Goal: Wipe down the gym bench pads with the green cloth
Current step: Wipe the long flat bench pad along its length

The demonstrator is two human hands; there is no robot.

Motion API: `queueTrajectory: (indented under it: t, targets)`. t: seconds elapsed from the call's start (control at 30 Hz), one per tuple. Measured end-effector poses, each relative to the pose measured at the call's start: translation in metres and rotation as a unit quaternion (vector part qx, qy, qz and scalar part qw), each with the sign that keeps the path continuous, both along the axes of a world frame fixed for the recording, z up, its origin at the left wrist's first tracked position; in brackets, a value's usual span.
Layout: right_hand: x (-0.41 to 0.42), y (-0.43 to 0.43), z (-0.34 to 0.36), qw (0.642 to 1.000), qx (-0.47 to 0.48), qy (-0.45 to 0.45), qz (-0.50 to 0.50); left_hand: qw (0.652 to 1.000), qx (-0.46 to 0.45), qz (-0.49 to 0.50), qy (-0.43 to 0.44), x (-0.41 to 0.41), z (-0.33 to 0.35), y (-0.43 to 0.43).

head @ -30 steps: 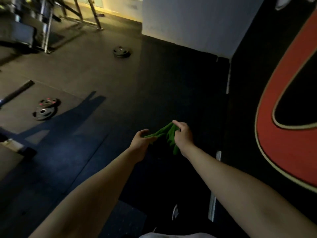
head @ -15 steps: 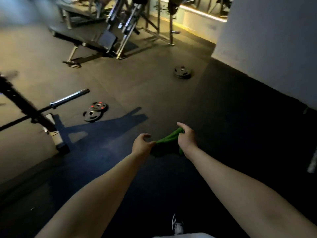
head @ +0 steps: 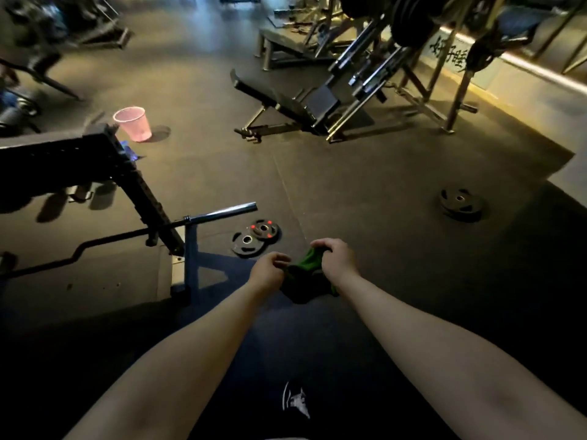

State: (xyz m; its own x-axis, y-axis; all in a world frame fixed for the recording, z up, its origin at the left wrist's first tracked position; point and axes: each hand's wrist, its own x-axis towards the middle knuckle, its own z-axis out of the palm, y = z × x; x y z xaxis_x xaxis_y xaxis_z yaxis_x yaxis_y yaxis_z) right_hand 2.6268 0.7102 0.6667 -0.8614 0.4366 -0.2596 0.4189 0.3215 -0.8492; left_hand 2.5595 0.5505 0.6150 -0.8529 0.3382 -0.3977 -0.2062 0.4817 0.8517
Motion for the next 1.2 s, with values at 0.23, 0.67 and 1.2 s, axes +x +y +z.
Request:
queueTrajectory:
  t: [0.23, 0.67, 1.2]
  targets:
    - [-0.205, 0.033, 0.004, 0.997, 0.032, 0.021, 0.070, 0.993, 0.008, 0.112, 0.028, -0.184, 0.010, 0.025]
    - [-0.605, 0.130, -0.016, 0.961, 0.050, 0.058, 0.264, 0.975, 0.024, 0.217, 0.023, -0.504, 0.044, 0.123]
    - [-1.049, 0.149, -0.031, 0.902, 0.197, 0.073, 0.378, 0.927, -0.224, 0.293, 0.070, -0.906, 0.012, 0.119]
